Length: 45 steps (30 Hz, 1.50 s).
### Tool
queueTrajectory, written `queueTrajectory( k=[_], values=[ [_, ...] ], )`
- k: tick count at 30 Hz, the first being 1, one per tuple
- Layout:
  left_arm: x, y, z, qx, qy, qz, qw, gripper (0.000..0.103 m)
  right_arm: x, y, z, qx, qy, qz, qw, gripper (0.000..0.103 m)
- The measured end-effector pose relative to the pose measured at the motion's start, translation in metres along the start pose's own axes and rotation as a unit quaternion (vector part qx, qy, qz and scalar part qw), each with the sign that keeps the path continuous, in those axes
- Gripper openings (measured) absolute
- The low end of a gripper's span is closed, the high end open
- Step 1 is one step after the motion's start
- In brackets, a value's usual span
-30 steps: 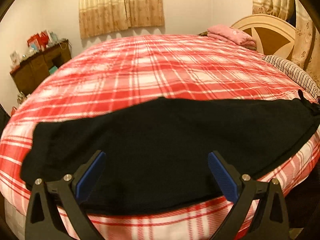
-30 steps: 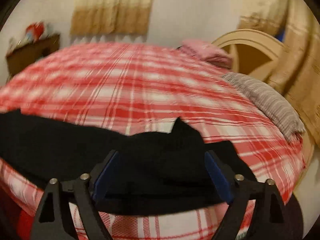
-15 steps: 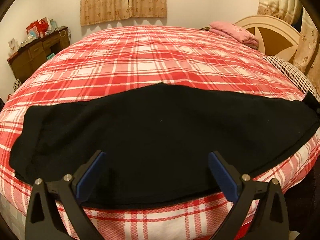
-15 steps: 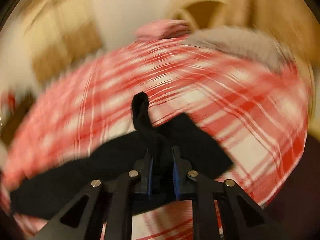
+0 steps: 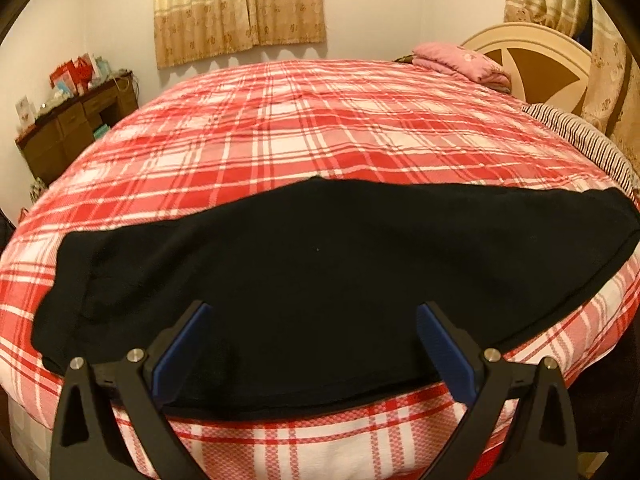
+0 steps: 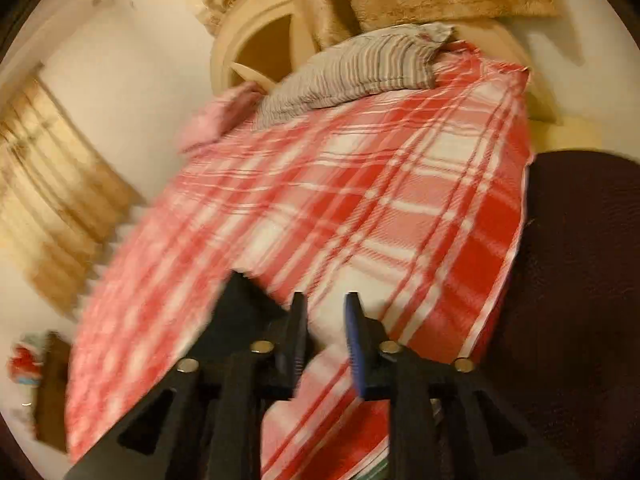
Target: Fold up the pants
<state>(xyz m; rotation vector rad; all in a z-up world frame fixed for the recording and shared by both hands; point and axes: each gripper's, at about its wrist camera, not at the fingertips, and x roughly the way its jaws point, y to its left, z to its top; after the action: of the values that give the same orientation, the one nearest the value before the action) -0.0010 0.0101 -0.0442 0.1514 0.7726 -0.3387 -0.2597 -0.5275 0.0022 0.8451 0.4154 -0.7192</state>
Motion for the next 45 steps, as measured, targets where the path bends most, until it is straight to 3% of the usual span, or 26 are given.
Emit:
queueTrajectory(
  k=[1, 3, 6, 9, 11, 16, 22, 27, 31, 35, 36, 37, 38, 45],
  values=[
    [0.001, -0.001, 0.0, 0.001, 0.0, 0.002, 1.0, 0.103, -0.002, 0.008, -0.009, -0.004, 0.014, 0.026, 1.0, 0.063],
    [0.003, -0.002, 0.001, -0.001, 0.002, 0.005, 1.0, 0.103, -0.002, 0.032, -0.031, -0.011, 0.043, 0.097, 0.994, 0.072],
    [0.0, -0.003, 0.0, -0.002, 0.001, -0.001, 1.0, 0.103, 0.016, 0.077, -0.07, -0.046, 0.119, 0.183, 0.975, 0.072],
    [-0.006, -0.002, 0.0, 0.004, -0.011, 0.01, 0.9999, 0.103, 0.041, 0.101, -0.1, -0.045, 0.184, 0.208, 0.96, 0.069],
    [-0.008, 0.001, -0.001, 0.002, -0.017, 0.014, 0.9998, 0.103, 0.051, 0.106, -0.111, -0.043, 0.199, 0.202, 0.958, 0.056],
    [-0.003, 0.01, -0.004, -0.01, -0.01, 0.019, 0.9997, 0.103, 0.058, 0.1, -0.128, -0.009, 0.207, 0.199, 0.958, 0.055],
    [-0.001, 0.012, -0.008, -0.019, -0.008, 0.005, 0.9998, 0.103, 0.068, 0.124, -0.15, -0.041, 0.243, 0.192, 0.95, 0.055],
    [-0.003, 0.013, -0.01, -0.018, -0.009, 0.004, 0.9998, 0.103, 0.072, 0.137, -0.16, -0.076, 0.237, 0.177, 0.952, 0.051],
    [-0.001, 0.017, -0.01, -0.026, -0.006, 0.0, 0.9996, 0.103, 0.084, 0.149, -0.161, -0.109, 0.22, 0.162, 0.956, 0.035],
    [-0.004, 0.016, -0.011, -0.028, -0.008, -0.01, 0.9995, 0.103, 0.093, 0.156, -0.164, -0.128, 0.212, 0.154, 0.956, 0.031],
    [-0.006, 0.013, -0.011, -0.022, -0.012, -0.014, 0.9996, 0.103, 0.093, 0.159, -0.166, -0.143, 0.21, 0.153, 0.955, 0.025],
    [-0.009, 0.008, -0.012, -0.009, -0.017, -0.017, 0.9997, 0.103, 0.094, 0.162, -0.168, -0.158, 0.211, 0.149, 0.953, 0.011],
    [-0.011, 0.003, -0.012, 0.002, -0.022, -0.016, 0.9996, 0.103, 0.094, 0.164, -0.169, -0.167, 0.212, 0.146, 0.952, 0.006],
    [-0.015, -0.005, -0.011, 0.027, -0.028, -0.021, 0.999, 0.103, 0.063, 0.156, -0.162, -0.178, 0.196, 0.172, 0.949, 0.003]
  ],
)
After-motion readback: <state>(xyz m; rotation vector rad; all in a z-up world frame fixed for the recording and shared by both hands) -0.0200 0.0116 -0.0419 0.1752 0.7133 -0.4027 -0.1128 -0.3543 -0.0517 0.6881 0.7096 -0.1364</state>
